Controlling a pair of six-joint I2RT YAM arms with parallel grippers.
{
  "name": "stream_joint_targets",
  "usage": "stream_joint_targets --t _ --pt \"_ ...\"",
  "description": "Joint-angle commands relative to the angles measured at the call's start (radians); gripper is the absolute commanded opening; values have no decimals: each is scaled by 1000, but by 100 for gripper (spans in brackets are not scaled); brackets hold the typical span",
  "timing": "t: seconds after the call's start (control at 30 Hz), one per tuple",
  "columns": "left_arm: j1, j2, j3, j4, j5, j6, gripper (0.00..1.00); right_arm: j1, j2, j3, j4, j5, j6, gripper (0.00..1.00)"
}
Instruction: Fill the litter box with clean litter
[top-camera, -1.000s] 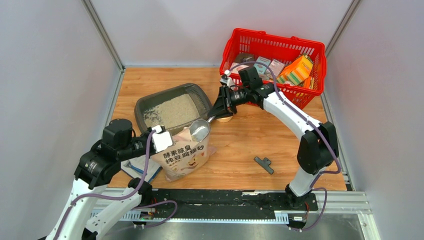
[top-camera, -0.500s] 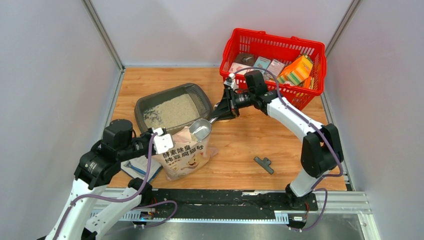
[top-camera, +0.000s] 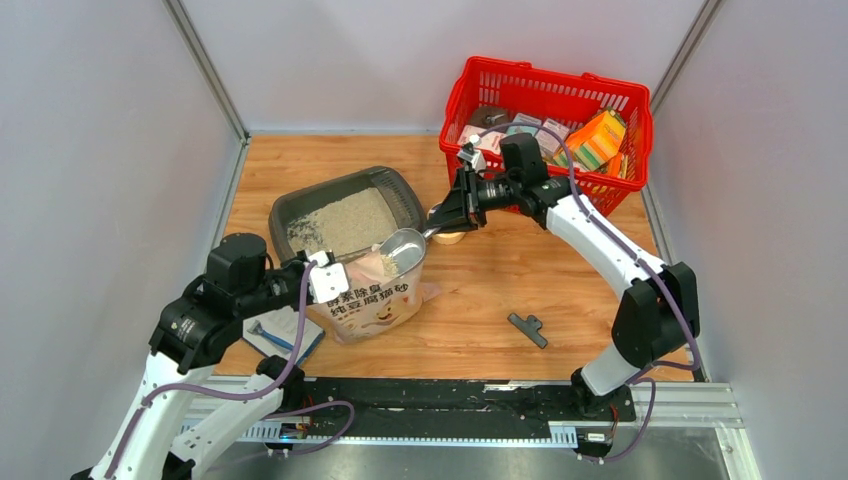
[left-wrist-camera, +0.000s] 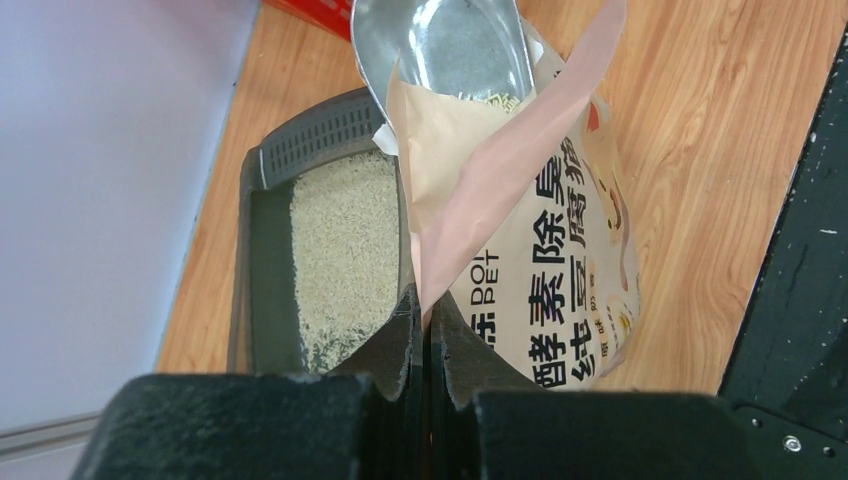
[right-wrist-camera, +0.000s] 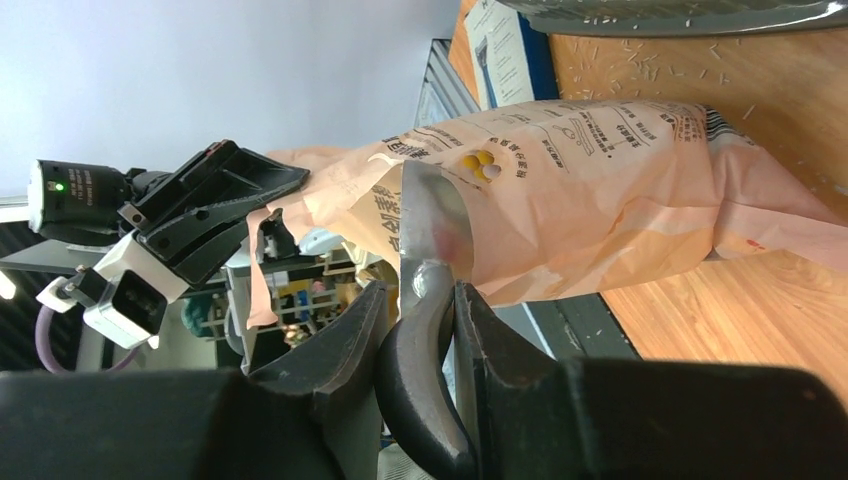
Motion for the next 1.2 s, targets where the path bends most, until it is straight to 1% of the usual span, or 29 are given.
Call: stream_joint_targets --t 0.0,0.17,0.3,0.4,0.53,0.57,0.67,0.7,0.73,0.8,0.9,1.17 --pt "13 -46 97 99 -58 25 0 -52 -43 116 -151 108 -171 0" --pt "13 -29 111 120 -29 -25 0 -34 -9 110 -142 151 -118 0" --pt "11 -10 111 140 0 -54 0 -6 20 145 -120 159 -102 0" --pt "11 -3 105 149 6 -64 0 -8 35 174 -120 151 -105 0" --pt "11 -9 96 152 -11 -68 0 -29 31 145 -94 98 -98 0" --pt "11 -16 94 149 -20 -65 0 -37 28 110 -76 81 -85 0" --pt "11 -29 94 120 -38 -52 0 -68 29 66 -9 12 -26 0" --pt "11 -29 94 112 -38 -46 0 -81 38 40 49 -35 -6 0" --pt "11 -33 94 97 -43 -43 0 -86 43 29 70 -51 28 0" --pt "11 -35 97 83 -46 -38 0 -92 52 27 116 -88 48 0" --pt "11 -32 94 79 -52 -35 0 -98 74 39 140 -116 71 0" --pt "13 -26 87 95 -74 -28 0 -107 109 69 159 -169 84 0"
